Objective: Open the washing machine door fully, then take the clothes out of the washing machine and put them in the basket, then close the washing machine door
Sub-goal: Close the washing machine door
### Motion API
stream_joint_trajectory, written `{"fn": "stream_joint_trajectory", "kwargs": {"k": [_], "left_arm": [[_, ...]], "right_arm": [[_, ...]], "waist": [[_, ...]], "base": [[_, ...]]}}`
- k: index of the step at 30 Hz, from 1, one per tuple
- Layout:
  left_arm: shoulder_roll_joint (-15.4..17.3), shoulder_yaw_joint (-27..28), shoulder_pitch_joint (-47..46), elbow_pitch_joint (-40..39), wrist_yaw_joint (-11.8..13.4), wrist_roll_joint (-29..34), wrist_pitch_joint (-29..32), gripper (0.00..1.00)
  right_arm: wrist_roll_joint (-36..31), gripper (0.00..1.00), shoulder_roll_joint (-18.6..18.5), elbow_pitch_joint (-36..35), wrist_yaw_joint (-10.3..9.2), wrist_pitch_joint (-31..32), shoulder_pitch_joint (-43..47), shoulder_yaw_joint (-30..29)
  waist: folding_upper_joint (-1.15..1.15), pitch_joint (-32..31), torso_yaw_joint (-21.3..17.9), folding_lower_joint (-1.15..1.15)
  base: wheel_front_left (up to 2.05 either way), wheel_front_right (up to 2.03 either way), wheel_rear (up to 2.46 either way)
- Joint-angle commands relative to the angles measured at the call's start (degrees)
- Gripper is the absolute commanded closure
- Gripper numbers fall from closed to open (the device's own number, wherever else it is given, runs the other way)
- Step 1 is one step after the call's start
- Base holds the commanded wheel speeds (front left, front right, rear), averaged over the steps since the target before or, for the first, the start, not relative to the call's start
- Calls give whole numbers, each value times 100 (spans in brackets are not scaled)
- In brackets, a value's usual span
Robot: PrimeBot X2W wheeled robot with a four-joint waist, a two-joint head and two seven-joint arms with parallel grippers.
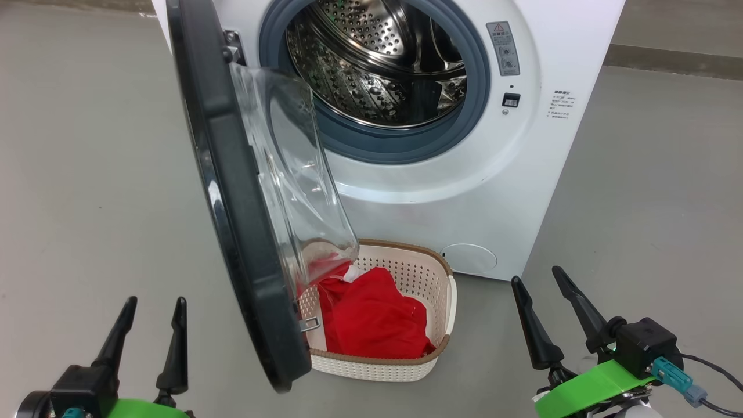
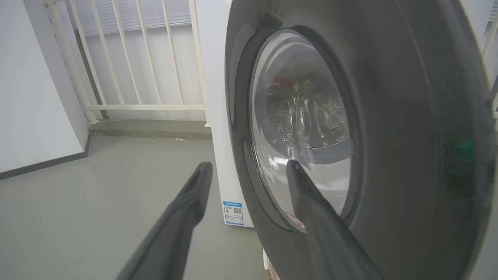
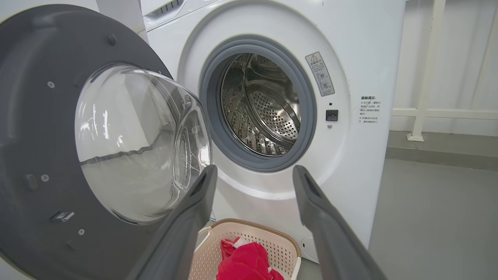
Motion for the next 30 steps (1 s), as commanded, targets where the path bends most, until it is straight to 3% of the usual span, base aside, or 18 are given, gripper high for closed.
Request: {"fn": "stream_joint_trajectory", "kwargs": {"k": [1,8,10,16,18,23,26,27,30], "left_arm": [[118,214,-54,-117,-33,45,-70,0],[120,240,-75,-23,-33,22,-70,0],[164,134,-106,-25,-33,-27,-70,100],[253,-126,-287,-50,-34,-474,-70,100],[237,-164,-418,-34,-34,-934,-70,100],[239,-87,-842,-73,-34,-2599,115,100],[326,-25,-1076,-216,-34,-3639,452,100],[369,30,-1184,-403,-34,-4355,713,100],[371,248,-1295,-666,-34,-5498,1179,100]], "right_arm": [[98,0,-31,-127,37,-37,-54,150],[102,0,-31,-119,37,-37,-61,150],[102,0,-31,-118,37,-37,-61,144],[99,0,-31,-112,37,-37,-62,137],[101,0,-31,-110,37,-37,-63,142],[101,0,-31,-112,37,-37,-68,171],[99,0,-31,-111,37,-37,-83,176],[98,0,-31,-109,37,-37,-93,176],[95,0,-31,-105,37,-37,-103,173]], "waist": [[0,-3,-2,0],[0,-5,-7,0],[0,-6,-1,0],[0,-8,29,0],[0,-9,38,0],[0,7,18,0],[0,30,-17,0],[0,48,-49,0],[0,74,-98,0]], "base": [[0,0,0],[0,0,0],[0,0,0],[0,0,0],[0,0,0],[0,0,0],[0,0,0],[0,0,0],[0,0,0]]}}
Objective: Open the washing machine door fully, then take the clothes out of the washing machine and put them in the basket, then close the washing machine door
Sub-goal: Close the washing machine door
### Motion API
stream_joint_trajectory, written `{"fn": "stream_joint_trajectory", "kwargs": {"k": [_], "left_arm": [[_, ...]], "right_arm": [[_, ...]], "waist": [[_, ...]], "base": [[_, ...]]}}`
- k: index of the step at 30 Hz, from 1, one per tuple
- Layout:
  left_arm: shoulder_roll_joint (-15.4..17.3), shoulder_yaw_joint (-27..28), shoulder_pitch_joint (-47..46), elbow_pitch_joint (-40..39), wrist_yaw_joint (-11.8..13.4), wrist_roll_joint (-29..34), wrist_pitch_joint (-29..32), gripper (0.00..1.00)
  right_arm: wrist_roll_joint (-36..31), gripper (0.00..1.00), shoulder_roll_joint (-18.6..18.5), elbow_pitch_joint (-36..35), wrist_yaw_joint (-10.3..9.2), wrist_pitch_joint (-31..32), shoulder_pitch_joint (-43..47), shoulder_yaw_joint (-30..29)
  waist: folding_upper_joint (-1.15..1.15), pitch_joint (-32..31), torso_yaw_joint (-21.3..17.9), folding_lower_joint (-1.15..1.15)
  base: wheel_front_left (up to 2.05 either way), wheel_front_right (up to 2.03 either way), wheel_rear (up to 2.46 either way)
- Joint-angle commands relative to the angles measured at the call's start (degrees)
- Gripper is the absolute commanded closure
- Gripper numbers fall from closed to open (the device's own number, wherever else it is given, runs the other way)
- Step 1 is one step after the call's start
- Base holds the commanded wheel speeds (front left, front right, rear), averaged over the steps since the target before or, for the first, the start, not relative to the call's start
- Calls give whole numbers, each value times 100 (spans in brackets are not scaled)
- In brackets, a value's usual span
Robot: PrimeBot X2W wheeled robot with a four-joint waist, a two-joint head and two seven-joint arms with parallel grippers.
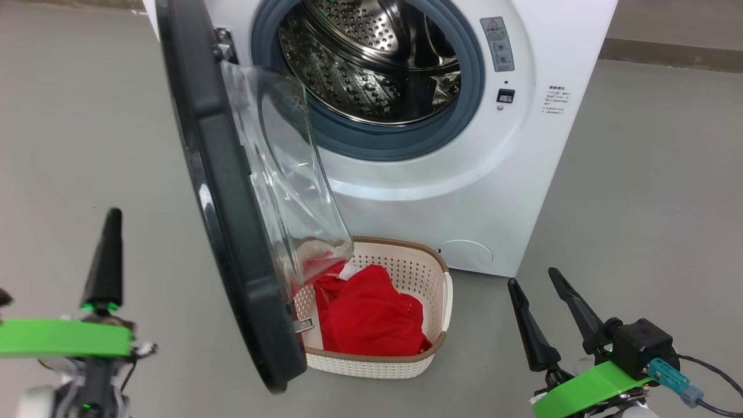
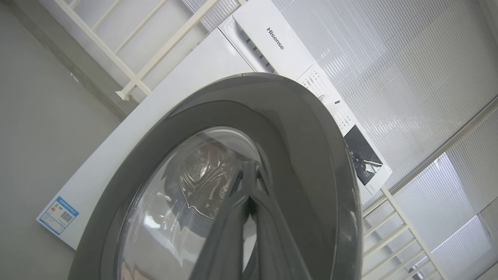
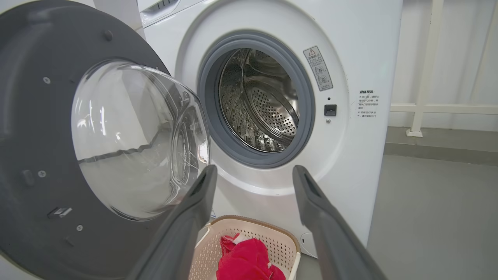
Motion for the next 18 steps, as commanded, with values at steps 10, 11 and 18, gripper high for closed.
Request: {"fn": "stream_joint_trajectory", "kwargs": {"k": [10,11,18], "left_arm": [[-32,947,-442,-762,1195,-3028,1903,100],[-33,990,-461,-833,1351,-3178,2004,100],[27,971,-448,-1289,2078,-3721,2591,100]], "right_arm": [[77,0,-31,-124,37,-37,-132,121],[78,0,-31,-124,37,-37,-135,120],[87,0,-31,-116,37,-37,-199,128]], "waist": [[0,84,-172,0],[0,94,-184,0],[0,187,-263,0]], "base": [[0,0,0],[0,0,0],[0,0,0]]}}
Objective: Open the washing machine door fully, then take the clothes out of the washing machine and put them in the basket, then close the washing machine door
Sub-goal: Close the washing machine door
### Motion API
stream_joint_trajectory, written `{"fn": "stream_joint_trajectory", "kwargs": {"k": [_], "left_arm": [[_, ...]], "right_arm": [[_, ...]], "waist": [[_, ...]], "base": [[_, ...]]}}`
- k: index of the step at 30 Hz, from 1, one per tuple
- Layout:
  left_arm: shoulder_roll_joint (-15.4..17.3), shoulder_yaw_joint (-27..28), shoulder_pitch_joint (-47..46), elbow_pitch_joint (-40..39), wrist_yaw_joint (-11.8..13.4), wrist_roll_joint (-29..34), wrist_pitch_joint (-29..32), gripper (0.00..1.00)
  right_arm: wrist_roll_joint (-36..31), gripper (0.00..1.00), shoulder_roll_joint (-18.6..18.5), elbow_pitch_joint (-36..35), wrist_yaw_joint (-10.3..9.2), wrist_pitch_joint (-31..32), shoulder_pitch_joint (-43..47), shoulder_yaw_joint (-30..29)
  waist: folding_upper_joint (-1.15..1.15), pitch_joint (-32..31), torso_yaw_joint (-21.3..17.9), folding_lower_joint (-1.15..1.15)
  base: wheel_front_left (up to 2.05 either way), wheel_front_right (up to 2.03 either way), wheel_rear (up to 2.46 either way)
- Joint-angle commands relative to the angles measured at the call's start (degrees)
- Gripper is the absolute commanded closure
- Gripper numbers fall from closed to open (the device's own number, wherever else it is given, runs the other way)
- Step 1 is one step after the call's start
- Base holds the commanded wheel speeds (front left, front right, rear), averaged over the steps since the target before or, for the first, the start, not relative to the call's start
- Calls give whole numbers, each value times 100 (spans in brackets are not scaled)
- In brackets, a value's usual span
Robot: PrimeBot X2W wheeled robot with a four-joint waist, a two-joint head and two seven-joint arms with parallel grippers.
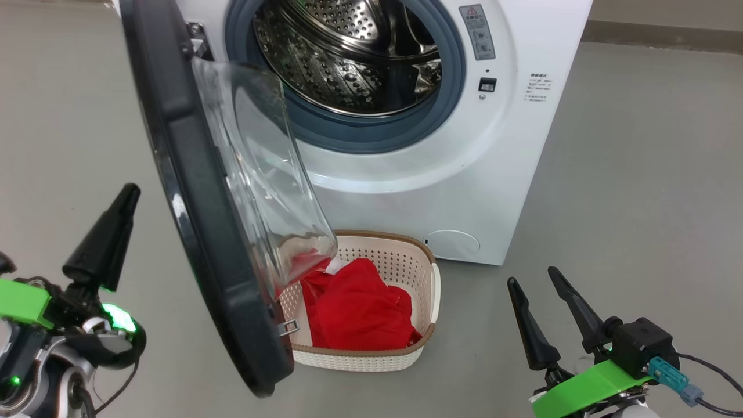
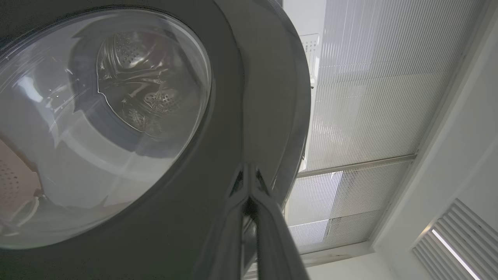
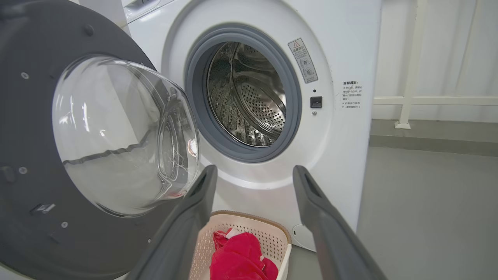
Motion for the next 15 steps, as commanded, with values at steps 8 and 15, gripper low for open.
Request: {"fn": "stream_joint_trajectory", "kwargs": {"k": [8,15], "left_arm": [[258,-109,-8,-420,142,72,283,100],[182,-189,-8,-451,94,103,286,100]], "right_arm": [[104,0,-28,-116,36,-37,-255,131],[100,0,-28,-121,36,-37,-265,137]], "waist": [[0,127,-180,0],[0,170,-308,0]], "base": [[0,0,0],[0,0,0]]}}
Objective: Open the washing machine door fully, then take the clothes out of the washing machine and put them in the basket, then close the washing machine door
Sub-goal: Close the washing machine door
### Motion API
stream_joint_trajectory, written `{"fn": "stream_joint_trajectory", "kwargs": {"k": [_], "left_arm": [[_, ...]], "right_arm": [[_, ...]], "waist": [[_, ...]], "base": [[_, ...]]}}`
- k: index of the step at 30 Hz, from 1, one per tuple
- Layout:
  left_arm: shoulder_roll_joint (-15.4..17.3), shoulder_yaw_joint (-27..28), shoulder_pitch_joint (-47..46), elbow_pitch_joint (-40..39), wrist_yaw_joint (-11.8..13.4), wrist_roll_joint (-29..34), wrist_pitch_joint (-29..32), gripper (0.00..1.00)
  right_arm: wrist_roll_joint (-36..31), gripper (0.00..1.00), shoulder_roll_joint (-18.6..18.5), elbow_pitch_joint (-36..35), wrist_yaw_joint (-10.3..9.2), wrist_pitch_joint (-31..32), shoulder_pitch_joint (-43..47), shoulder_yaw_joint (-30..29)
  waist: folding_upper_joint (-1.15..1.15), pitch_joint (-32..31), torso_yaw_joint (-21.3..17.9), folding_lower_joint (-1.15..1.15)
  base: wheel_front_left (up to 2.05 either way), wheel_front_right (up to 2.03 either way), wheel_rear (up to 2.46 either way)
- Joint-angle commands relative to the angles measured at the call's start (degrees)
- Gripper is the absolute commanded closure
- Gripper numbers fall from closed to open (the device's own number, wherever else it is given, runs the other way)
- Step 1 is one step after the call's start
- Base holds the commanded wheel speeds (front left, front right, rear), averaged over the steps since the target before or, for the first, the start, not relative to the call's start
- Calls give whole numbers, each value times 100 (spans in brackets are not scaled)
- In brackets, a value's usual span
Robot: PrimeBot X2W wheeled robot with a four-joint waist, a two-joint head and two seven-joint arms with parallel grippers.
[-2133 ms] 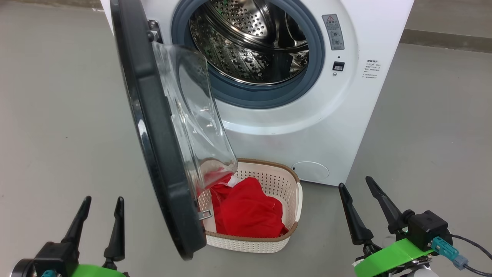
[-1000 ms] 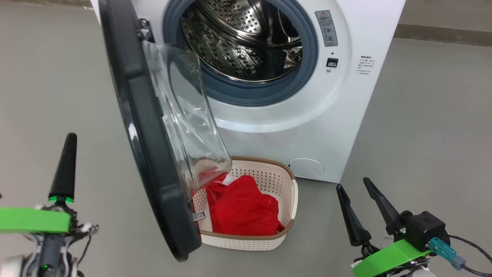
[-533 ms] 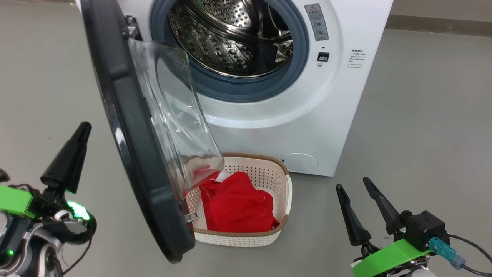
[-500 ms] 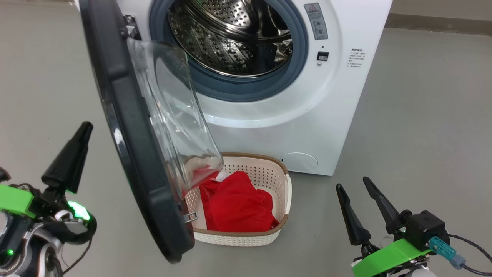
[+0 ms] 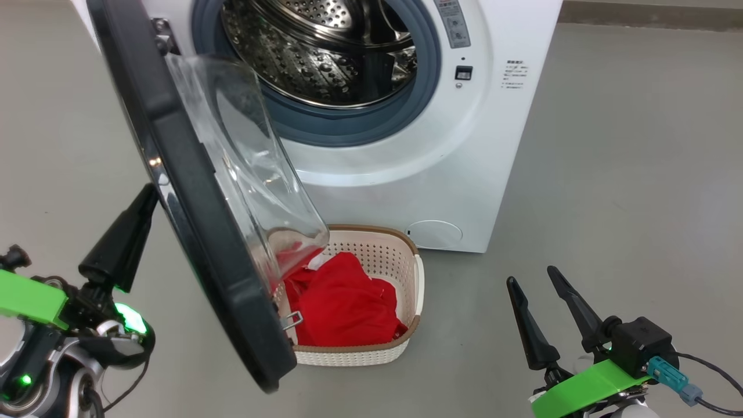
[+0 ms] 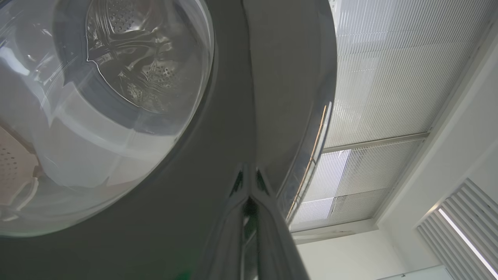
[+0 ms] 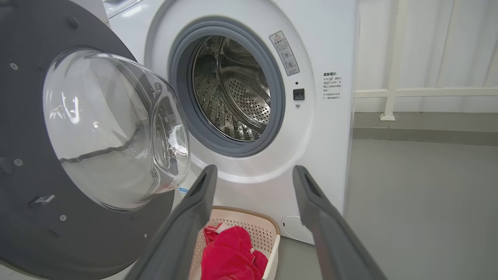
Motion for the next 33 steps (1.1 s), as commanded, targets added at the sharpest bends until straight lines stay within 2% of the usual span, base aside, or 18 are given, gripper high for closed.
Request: {"fn": "stream_joint_trajectory", "kwargs": {"k": [1,12,21,33], "left_arm": [[70,82,-56,-189,-57,27,36,100],[-161,-128,-238,-133,-309,78,-73,100],[-336,-309,-467,131,-692,173,-409,100],[-402,-423,-935,595,-1010,279,-765,100]], "right_arm": [[94,0,-26,-123,36,-37,-249,121],[23,0,-26,-100,36,-37,-225,157],[11,0,-26,-62,36,-37,-226,223],[37,0,-26,-59,36,-37,-263,240]], "waist": [[0,17,-42,0],[0,19,-245,0],[0,59,-463,0],[0,215,-856,0]], "base": [[0,0,0],[0,0,0],[0,0,0],[0,0,0]]}}
